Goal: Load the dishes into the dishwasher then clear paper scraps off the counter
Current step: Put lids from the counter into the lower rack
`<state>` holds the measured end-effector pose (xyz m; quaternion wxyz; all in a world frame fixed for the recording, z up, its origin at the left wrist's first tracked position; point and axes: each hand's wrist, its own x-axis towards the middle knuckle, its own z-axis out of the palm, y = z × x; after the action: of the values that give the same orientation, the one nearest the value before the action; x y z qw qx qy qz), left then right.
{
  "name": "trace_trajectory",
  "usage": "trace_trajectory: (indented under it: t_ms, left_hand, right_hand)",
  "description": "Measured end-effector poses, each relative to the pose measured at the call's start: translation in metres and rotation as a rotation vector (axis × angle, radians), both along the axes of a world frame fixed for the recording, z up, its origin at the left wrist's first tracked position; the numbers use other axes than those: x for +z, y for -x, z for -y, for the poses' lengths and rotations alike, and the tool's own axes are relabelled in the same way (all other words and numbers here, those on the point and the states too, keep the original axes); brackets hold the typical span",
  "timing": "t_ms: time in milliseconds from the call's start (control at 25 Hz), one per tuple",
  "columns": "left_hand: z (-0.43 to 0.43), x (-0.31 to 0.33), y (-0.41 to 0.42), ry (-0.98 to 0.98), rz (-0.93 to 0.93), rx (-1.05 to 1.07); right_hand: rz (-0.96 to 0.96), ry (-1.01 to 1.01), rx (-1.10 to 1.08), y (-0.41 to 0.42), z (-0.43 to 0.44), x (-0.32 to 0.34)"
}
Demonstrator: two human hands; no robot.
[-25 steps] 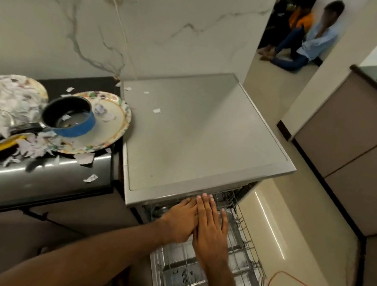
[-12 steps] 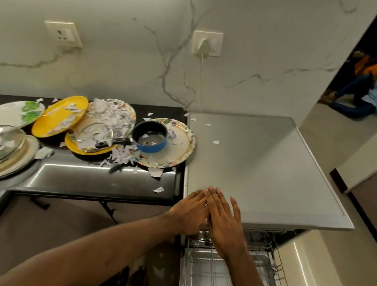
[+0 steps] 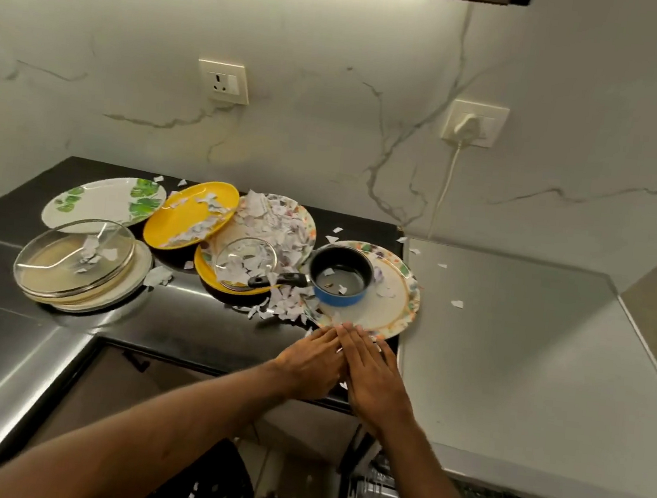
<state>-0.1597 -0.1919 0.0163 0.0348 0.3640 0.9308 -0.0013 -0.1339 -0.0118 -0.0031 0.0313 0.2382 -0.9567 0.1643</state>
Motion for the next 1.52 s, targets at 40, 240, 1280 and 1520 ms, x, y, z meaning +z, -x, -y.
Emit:
trace_trajectory:
  t_ms: [40,240,1280,1520]
  left_hand:
    - [0.014,0.001,0.01,0.015,0.019,0.005]
    - [0.096,0.014,0.072,-0.081,-0.053,0.042]
    - [0.246,-0.005,0.183,-0.649,0.388,1.375]
    - [0.242,0.031,0.182,-0.954,0.364,1.367]
  right_hand:
    - [0.019,-0.002,0.005,0.01,0.014,0.004]
    - [0.25,-0.036,-0.046,0.057,0.068,0.006]
    - [0.37,-0.192,-0.067,0.108,0.112,0.029]
    - [0.102,0.325,-0.161,0.131,0.111,0.066]
